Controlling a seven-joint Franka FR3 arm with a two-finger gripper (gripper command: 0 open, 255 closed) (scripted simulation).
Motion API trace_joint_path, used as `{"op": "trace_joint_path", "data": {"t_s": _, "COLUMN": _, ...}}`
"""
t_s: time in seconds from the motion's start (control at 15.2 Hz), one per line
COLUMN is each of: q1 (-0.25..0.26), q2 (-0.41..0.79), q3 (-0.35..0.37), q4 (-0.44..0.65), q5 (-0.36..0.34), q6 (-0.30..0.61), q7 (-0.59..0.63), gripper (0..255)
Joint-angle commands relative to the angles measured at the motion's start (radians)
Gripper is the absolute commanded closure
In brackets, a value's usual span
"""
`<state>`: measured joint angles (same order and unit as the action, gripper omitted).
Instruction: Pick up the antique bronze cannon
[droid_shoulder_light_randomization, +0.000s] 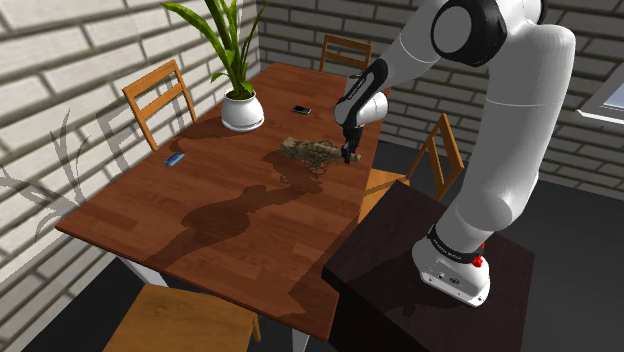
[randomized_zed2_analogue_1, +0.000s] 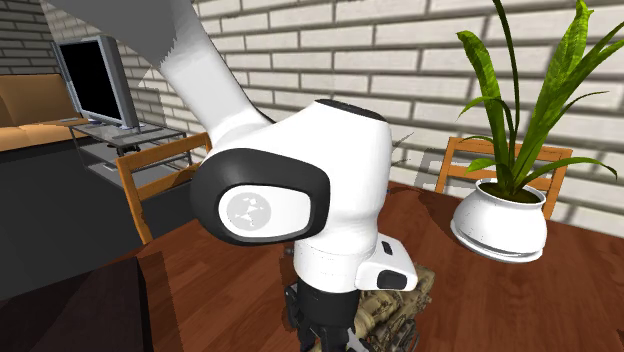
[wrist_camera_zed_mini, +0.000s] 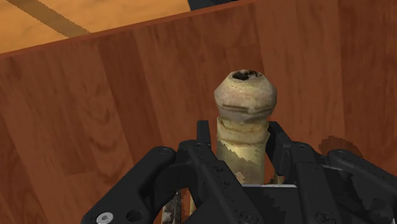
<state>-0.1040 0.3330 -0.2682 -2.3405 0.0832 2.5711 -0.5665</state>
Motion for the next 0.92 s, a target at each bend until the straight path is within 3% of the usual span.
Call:
{"op": "trace_joint_path", "data": {"t_s": 0.0, "q1": 0.000, "q2": 0.001, "q3": 0.001, "q4": 0.001, "q5": 0.000, "q6": 0.001, "q7": 0.000, "gripper": 255}}
{"op": "trace_joint_path", "data": {"t_s": 0.26, "q1": 0.000, "q2": 0.001, "q3": 0.000, "q4": 0.002, "q5": 0.000, "q6": 0.000, "q7": -0.001, "gripper": 255}}
{"op": "trace_joint_path", "data": {"t_s": 0.86, "q1": 0.019, "q2": -0.114, "q3": -0.026, "q4": 0.000, "q5": -0.051, "q6": -0.109, "q7": 0.032, "gripper": 255}}
